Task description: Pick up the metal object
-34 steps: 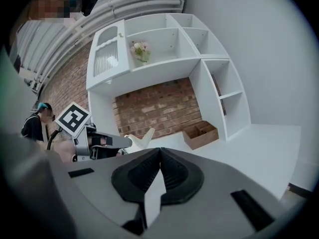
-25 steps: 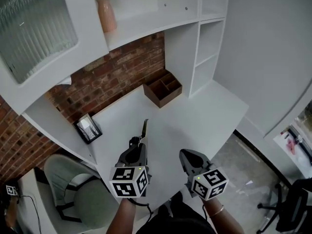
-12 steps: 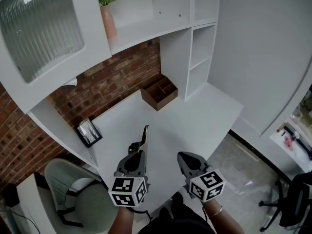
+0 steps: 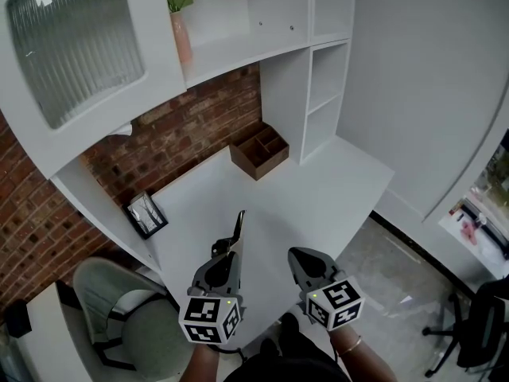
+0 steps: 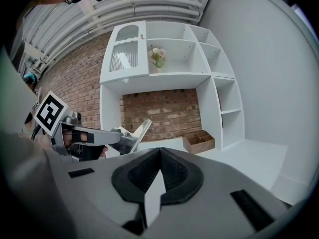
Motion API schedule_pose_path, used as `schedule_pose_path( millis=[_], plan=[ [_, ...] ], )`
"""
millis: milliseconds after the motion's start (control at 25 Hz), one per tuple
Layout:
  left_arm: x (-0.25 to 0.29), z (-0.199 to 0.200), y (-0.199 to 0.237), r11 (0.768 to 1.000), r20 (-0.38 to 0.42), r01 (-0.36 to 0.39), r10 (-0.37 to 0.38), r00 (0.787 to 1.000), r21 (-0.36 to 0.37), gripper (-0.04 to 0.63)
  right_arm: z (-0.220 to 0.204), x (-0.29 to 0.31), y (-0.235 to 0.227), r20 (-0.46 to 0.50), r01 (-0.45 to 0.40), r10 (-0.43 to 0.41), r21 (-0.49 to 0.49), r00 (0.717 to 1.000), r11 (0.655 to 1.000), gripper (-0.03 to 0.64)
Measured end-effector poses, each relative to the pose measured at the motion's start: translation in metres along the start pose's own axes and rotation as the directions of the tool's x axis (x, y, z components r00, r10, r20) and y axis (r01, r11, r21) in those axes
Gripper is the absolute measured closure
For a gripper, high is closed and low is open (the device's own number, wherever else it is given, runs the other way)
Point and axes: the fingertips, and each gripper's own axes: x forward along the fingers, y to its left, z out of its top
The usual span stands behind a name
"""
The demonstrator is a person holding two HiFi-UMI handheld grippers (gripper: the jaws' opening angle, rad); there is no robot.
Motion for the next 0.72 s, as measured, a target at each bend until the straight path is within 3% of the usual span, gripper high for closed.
schedule_pose_path(
  millis=[720],
  plan=[
    [-0.017,-0.007,-0.006,1.000,0.008,0.000,0.000,1.000,-0.006,0.584,0.001,-0.012,0.008,0.004,0.030,-0.030,-0.024,1.000,0.999,0.612]
  ],
)
